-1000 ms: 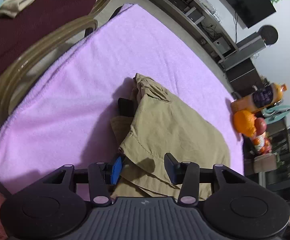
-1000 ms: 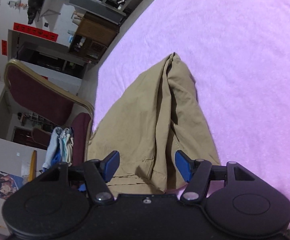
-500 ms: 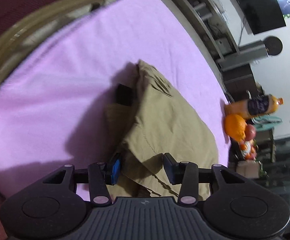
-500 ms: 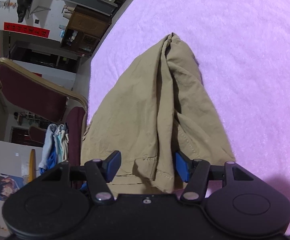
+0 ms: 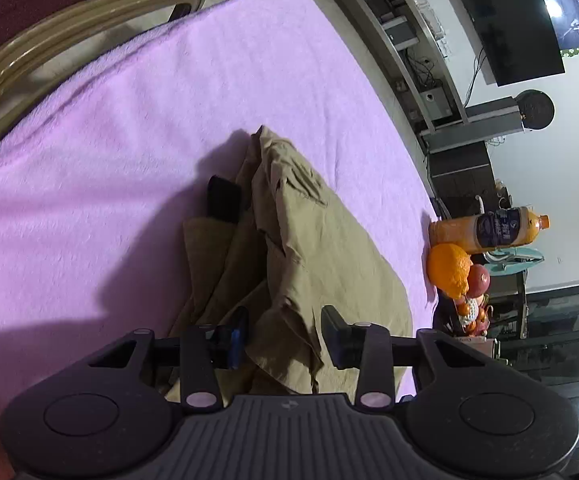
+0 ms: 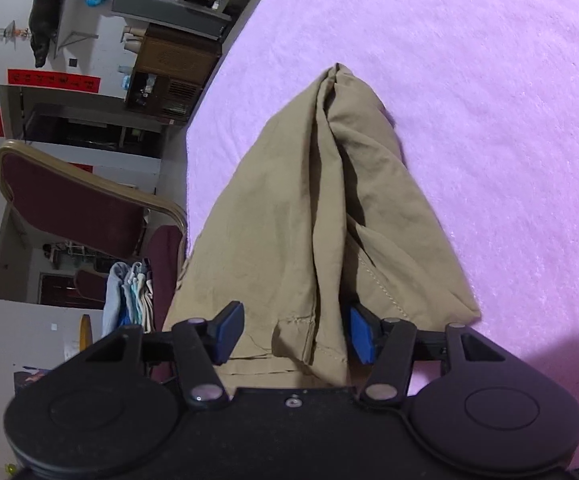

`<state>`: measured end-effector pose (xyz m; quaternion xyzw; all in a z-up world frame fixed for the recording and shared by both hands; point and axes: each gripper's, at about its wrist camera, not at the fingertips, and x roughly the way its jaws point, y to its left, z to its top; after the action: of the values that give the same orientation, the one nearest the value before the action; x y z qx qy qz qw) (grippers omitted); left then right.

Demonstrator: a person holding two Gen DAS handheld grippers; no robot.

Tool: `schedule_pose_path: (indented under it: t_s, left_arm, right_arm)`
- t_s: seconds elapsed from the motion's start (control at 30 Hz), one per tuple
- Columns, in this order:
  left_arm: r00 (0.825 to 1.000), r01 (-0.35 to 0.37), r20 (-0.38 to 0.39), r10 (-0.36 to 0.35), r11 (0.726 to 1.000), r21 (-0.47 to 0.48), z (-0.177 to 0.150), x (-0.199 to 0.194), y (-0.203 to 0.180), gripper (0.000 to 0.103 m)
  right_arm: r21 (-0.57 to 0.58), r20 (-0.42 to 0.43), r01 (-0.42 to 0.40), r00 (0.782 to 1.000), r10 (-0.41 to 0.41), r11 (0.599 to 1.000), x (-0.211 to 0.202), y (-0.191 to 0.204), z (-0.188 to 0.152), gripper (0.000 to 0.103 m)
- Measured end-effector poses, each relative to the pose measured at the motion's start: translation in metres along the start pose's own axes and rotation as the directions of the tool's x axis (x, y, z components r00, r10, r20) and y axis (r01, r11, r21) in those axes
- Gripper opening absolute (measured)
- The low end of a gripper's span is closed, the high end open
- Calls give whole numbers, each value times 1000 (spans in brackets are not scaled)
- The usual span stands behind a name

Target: Fold clothes

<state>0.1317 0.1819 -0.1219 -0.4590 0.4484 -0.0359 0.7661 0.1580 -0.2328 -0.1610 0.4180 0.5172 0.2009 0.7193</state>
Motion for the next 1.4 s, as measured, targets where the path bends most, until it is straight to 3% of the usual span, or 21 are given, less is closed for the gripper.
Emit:
schedule_pose_path:
  t_s: [0.07,0.1,0.13,0.2,0.23,0.33,0.4,0.47,0.53,0.67,0.7,0.8,0.9,0.97,1.1,1.2,1.3,1.4]
  left_arm:
    - [1000,-20,14,20,999,28,-3,0,-3,15]
    - [999,-31,22,30,999,44,-5,-1,-5,4]
    - [999,-40,33,37,996,75,-9,-2,-10,4]
    - [997,-59,56,52,989,135,-16,-5,-20,4]
    - [996,-65,67,54,984,165,-20,-7,-25,4]
    - [996,-32,83,12,970,243,-36,-14,-40,4]
    - [997,-56,74,38,962,266,-47,-12,-43,5]
    - [990,-137,64,123,950,280,-55,-3,-38,6]
    - [974,-226,62,218,930,289,-58,8,-32,6]
    - [964,-266,77,255,904,336,-61,12,-34,8]
    - [961,-275,85,263,894,353,-63,12,-36,9]
    - [958,-285,96,269,880,379,-66,13,-36,10]
    - [958,-288,99,270,875,388,-66,13,-36,10]
    - [954,-298,107,279,865,403,-68,15,-38,10]
    - [941,-337,142,306,822,459,-75,18,-42,14]
    - [921,-385,251,296,785,486,-82,5,-49,16]
    - [884,-441,386,265,746,498,-89,-13,-59,17]
    - [830,-499,511,224,708,500,-96,-31,-68,15]
  right_arm:
    - [-4,11,18,1000,-18,1000,0,1,-1,39]
    - [-5,17,27,999,-27,1000,0,1,-1,23]
    - [-31,19,73,997,-72,997,3,3,-2,9]
    - [-123,45,164,986,-160,979,6,14,-6,8]
    - [-165,85,173,983,-161,971,0,22,-7,6]
    - [-287,218,187,968,-126,940,-22,48,-9,6]
    - [-320,262,162,962,-77,933,-40,52,-7,5]
    - [-322,247,208,960,-130,924,-41,45,-5,4]
    - [-300,195,305,947,-255,904,-26,32,-5,2]
    - [-355,174,463,887,-428,812,2,29,-16,1]
    - [-366,219,496,868,-445,788,-2,32,-16,1]
    - [-350,343,423,888,-306,836,-30,46,-14,6]
    - [-414,311,288,936,-163,864,-29,58,-18,9]
    - [-500,274,277,949,-153,821,-10,72,-31,9]
    - [-687,287,321,944,-163,652,24,100,-51,13]
    - [-744,266,401,911,-314,535,56,92,-56,17]
    - [-787,268,422,891,-367,450,56,85,-70,17]
    - [-778,213,393,899,-382,490,36,77,-81,17]
